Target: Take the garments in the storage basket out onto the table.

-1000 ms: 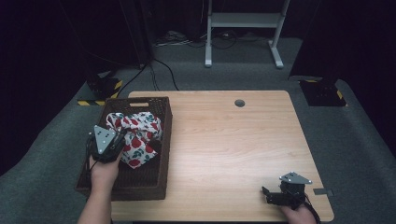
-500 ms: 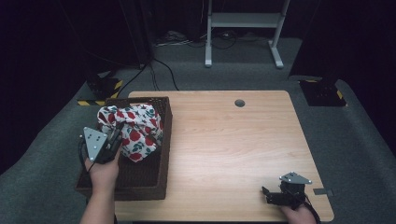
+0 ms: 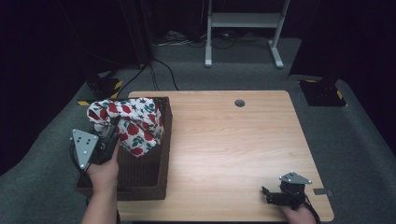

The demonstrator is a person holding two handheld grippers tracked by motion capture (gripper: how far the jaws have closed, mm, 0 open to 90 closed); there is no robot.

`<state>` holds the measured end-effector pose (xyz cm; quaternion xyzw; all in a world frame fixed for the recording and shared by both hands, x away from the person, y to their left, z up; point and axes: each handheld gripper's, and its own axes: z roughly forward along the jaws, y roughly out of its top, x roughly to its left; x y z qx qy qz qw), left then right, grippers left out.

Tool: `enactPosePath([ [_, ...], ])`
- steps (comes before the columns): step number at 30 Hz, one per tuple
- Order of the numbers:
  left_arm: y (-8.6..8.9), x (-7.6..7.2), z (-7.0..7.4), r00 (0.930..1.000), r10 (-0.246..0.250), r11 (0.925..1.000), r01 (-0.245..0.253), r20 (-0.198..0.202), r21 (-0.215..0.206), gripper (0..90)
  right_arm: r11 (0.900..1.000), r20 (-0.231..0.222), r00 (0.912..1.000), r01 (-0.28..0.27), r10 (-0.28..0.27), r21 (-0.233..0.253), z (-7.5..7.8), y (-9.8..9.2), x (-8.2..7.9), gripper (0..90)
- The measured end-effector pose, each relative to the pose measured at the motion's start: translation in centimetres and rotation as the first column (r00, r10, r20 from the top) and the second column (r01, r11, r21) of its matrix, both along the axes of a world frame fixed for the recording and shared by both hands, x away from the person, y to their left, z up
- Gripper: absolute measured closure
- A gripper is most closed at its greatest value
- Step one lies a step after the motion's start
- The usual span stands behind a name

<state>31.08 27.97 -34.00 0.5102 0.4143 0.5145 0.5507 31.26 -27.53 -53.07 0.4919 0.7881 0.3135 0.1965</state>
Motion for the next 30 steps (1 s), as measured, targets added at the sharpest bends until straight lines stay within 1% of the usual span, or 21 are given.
enactPosePath([
  [3,0.0,-0.2,0.4,0.9998,0.002,0.9998,-0.002,0.019,-0.017,75.6,1.0,0.0,1.0,0.0,0.0,0.0,0.0,0.0,0.0,0.1],
  [10,0.1,-0.5,0.8,0.9991,0.007,0.9992,-0.005,0.041,-0.04,75.5,1.0,0.0,1.0,0.0,0.0,0.0,0.0,0.0,0.0,0.0],
  [15,0.0,-0.7,1.2,0.9983,0.002,0.9978,0.002,0.058,-0.066,75.5,1.0,0.0,1.0,0.0,0.0,-0.001,0.0,0.0,0.0,0.0],
  [19,-0.3,-0.8,1.4,0.9976,0.0,0.9976,0.004,0.069,-0.07,75.5,1.0,0.0,1.0,-0.001,0.001,-0.001,0.0,0.0,0.0,0.0],
  [24,-0.8,-1.0,1.6,0.9974,0.001,0.9972,0.005,0.071,-0.075,75.4,1.0,0.0,1.0,-0.001,0.001,-0.001,0.0,0.0,0.0,0.0],
  [30,-1.6,-0.9,1.6,0.9976,-0.028,0.9965,0.032,0.063,-0.077,75.5,1.0,0.0,1.0,-0.001,0.001,0.001,0.0,0.0,0.0,0.0],
])
